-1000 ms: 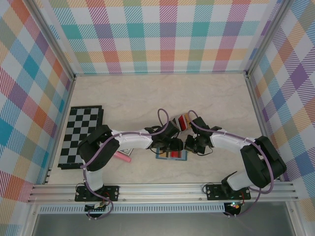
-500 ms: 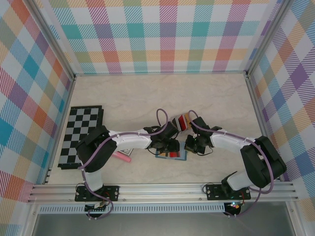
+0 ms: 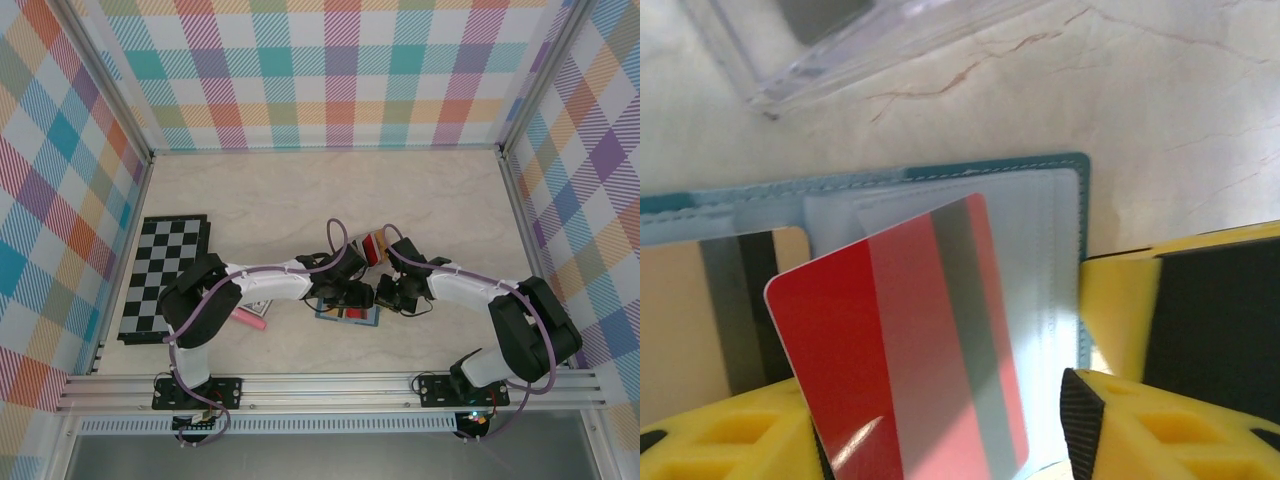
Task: Put the credit cards into the card holder
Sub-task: Insert the credit card into the card slot.
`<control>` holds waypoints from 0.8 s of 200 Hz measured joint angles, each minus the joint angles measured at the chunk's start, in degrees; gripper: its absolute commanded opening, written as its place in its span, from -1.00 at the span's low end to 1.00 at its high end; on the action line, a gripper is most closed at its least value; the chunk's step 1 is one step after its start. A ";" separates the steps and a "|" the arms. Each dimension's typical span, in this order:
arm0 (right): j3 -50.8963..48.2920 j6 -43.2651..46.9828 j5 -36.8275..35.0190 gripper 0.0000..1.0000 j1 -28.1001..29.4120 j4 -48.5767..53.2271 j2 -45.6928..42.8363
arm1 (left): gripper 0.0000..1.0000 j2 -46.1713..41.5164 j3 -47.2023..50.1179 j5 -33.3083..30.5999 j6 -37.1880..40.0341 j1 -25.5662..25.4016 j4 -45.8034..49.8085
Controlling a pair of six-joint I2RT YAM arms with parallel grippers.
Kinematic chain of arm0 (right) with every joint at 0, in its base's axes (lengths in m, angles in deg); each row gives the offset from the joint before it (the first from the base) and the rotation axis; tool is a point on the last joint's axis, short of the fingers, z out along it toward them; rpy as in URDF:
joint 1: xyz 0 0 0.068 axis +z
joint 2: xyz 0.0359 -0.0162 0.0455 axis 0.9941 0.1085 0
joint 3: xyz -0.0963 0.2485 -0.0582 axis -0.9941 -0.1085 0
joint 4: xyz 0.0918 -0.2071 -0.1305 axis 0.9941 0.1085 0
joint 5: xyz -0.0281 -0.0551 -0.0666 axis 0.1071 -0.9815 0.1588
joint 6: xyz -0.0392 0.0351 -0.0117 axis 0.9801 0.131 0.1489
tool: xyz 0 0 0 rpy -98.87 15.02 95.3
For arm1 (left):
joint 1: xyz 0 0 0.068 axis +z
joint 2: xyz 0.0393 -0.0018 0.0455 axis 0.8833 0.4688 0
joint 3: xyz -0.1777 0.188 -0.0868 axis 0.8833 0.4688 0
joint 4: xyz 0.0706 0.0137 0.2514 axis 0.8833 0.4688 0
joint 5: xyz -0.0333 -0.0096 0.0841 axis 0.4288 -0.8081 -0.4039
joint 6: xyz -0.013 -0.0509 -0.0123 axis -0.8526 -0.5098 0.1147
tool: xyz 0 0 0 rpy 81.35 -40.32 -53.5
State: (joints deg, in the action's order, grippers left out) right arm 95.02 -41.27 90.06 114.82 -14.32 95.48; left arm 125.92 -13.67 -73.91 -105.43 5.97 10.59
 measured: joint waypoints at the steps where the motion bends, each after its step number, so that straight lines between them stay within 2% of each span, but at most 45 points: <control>1: 0.00 0.00 0.00 -0.80 0.00 0.00 0.00 | 0.23 0.00 0.00 0.00 0.02 0.00 0.07; 42: 0.00 0.02 0.04 -0.81 0.00 0.02 0.00 | 0.21 -0.09 0.00 -1.05 0.87 0.11 1.07; 85: -0.07 0.02 0.11 -0.81 0.00 0.00 -0.09 | 0.08 -0.07 -1.55 -1.03 1.46 0.11 2.38; 160: -0.09 0.00 0.17 -0.82 0.00 -0.04 -0.09 | 0.09 2.19 -4.22 0.07 2.08 0.13 3.48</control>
State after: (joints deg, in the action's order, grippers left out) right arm 94.94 -41.27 90.23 114.82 -14.36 95.39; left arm 128.11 -17.89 -73.85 -103.35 6.10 14.06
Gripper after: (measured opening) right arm 0.095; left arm 0.547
